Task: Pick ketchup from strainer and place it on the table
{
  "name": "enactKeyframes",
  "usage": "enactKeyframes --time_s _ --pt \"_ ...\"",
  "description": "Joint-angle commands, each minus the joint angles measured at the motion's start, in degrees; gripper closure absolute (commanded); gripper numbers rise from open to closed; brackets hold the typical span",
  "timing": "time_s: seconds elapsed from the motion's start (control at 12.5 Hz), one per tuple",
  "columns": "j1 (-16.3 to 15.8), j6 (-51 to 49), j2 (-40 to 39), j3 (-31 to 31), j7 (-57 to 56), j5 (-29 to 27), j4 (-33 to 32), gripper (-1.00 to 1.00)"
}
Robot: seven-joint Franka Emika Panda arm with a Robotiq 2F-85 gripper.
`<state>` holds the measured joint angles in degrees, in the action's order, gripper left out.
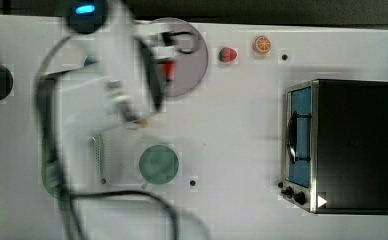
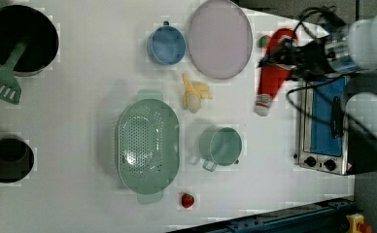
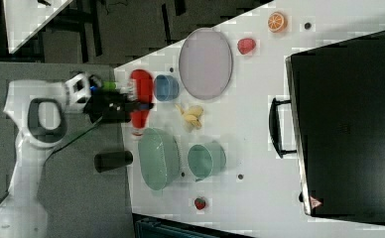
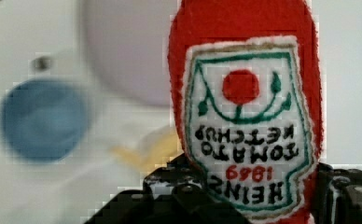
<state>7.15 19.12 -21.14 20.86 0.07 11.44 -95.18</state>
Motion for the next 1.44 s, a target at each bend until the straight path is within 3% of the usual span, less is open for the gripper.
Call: enactKeyframes --time_s 0.08,0.4,1.2,1.44 --pt "2.30 -0.68 0.81 -3.58 -11.20 1.00 0.69 -0.21" --pt "4.42 1.03 1.33 -5.51 -14.57 0.94 -3.41 -0.21" --pt "9.70 33.14 2.97 -5.78 -14.40 0.23 -31.30 -0.21" --pt "10.15 34.12 2.40 -5.90 -14.23 0.23 -35.16 -0.21"
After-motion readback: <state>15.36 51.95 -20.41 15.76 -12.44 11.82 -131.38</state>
